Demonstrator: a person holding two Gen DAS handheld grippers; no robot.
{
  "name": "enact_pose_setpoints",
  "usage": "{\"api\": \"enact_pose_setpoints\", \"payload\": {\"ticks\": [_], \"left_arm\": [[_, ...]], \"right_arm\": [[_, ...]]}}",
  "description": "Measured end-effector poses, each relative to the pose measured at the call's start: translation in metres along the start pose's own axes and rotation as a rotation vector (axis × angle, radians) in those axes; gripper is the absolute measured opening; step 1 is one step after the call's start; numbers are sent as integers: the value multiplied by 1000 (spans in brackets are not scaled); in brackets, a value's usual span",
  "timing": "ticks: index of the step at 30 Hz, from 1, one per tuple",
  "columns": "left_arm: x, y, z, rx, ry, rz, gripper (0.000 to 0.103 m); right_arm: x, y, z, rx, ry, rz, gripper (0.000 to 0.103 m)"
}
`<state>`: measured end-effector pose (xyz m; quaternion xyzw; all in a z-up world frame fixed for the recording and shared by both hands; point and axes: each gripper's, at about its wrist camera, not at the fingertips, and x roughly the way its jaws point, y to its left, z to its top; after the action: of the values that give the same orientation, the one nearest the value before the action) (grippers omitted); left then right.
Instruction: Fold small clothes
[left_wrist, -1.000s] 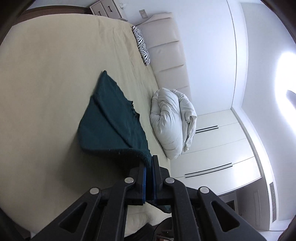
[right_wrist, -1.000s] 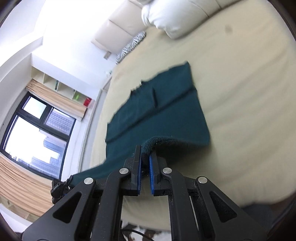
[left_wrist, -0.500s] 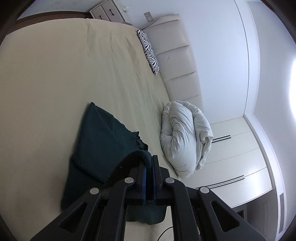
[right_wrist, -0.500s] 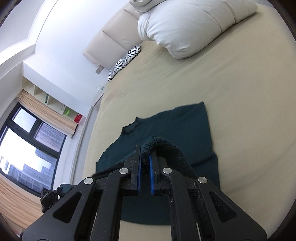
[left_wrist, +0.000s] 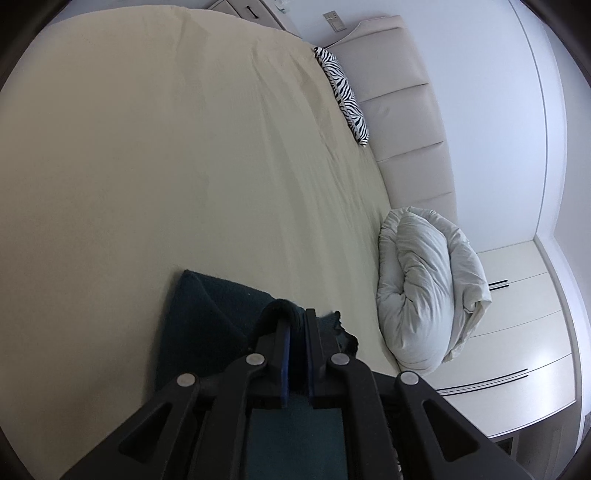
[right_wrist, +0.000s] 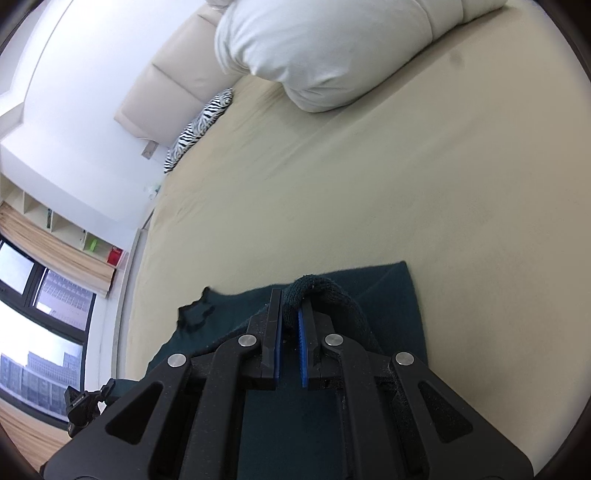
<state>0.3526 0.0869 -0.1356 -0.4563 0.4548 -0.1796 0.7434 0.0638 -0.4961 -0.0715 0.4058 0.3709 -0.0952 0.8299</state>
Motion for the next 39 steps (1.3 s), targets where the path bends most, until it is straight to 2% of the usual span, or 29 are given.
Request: {"api": "enact_pose_setpoints", "payload": {"ticks": [1,2,3,4,5,6,7,10,14,17,23,27,29,30,33,39], "left_arm": [[5,2,3,-3,-5,12,9],[9,4,5,-11,-2,21,22],[9,5,5,-16,-2,18,30],[7,6,5,-14,-7,12,44],[2,6,4,-3,-18,15,54],[-3,5,2,8,-25,26,56],[-9,5,0,23,-31,30,57],[-25,5,-11,66,-32,44,57],[-43,7,-33,122,-38,73,57],[-55,8,-54,211,-36,136,57],[-64,6,-95,364,-39,228,57],[-65,18,-106,367,-40,267,57],[-67,22,-109,376,-36,278,45],[-69,22,-112,402,-43,298,43],[-74,20,-120,450,-46,324,41],[-76,13,-141,549,-54,384,37]], "right_arm": [[8,-3,2,4,7,-24,9],[17,-6,5,13,9,-51,10],[24,-11,9,22,16,-70,14],[29,-15,11,28,11,-83,19],[32,-16,12,25,-2,-95,37],[32,-16,12,19,-22,-114,55],[30,-17,11,16,-43,-116,57],[26,-18,7,-6,-52,-104,57],[11,-22,-4,-56,-70,-176,57],[-7,-26,-14,-56,-86,-163,58],[-29,-8,-60,-266,-49,-194,57],[-40,-2,-87,-334,-48,-187,57],[-39,-2,-102,-364,-21,-194,57],[-42,-1,-110,-377,-14,-203,57],[-50,-1,-125,-401,-18,-213,57],[-51,-4,-134,-405,-16,-230,54]]}}
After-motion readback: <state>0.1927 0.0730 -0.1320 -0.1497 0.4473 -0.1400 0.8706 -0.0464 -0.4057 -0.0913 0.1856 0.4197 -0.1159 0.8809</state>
